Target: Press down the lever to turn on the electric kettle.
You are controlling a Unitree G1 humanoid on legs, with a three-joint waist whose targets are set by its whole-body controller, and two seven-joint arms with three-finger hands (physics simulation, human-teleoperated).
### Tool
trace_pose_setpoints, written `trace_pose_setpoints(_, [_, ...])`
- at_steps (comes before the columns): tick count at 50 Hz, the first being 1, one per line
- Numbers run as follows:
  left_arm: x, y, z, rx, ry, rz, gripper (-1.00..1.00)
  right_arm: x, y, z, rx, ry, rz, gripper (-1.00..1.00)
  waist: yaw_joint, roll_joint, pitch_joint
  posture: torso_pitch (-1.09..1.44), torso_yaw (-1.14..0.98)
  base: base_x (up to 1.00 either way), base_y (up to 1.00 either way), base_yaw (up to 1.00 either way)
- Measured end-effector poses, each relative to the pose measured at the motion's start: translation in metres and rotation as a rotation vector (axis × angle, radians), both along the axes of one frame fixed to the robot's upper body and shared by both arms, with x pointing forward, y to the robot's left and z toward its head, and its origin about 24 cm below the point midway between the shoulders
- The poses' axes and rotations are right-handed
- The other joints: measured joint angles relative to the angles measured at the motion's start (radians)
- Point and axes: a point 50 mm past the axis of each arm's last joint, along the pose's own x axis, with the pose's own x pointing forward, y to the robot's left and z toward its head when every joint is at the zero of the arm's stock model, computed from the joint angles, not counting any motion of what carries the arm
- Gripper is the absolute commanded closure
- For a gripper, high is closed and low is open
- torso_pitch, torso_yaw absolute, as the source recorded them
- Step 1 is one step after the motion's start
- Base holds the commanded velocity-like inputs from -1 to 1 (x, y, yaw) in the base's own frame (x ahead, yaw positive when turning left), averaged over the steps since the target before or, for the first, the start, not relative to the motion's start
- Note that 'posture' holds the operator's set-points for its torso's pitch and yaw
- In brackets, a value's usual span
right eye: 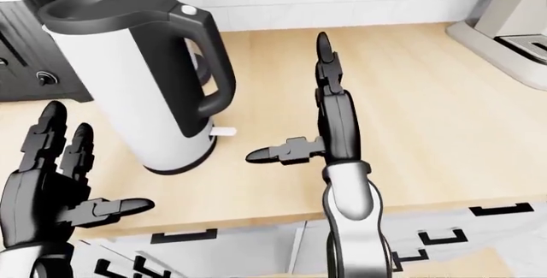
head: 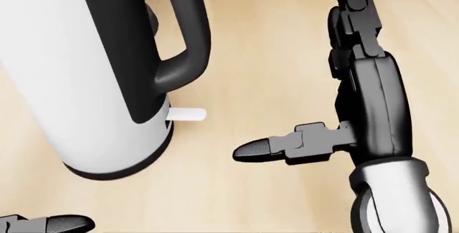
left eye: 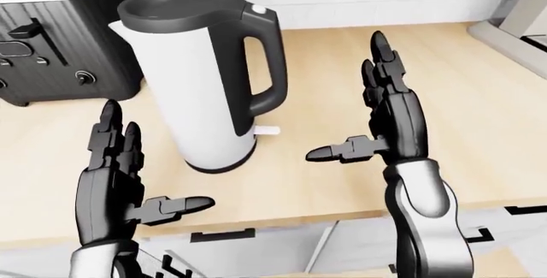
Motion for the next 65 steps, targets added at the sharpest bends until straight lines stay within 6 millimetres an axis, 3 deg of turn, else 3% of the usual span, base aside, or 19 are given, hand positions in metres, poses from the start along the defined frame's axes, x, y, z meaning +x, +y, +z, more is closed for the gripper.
trace_pose_setpoints(22, [-0.001,0.004,0.0,-0.011,-0.003,0.007,-1.0,0.021,0.014,0.035,-0.053,-0.017,0.021,-1.0,-0.001,0.006,0.004,0.0,0.0,0.0,0.0,0.0])
trace_pose_setpoints(36, [-0.002,0.006,-0.004,-0.014,0.001,0.013,-1.0,0.025,0.023,0.044,-0.076,-0.018,0.03,-1.0,-0.001,0.007,0.009,0.0,0.0,0.0,0.0,0.0])
trace_pose_setpoints(65, [-0.003,0.01,-0.007,-0.017,0.005,0.023,-1.0,0.042,0.034,0.021,-0.079,0.026,0.025,-1.0,-0.002,0.009,0.01,0.0,0.0,0.0,0.0,0.0])
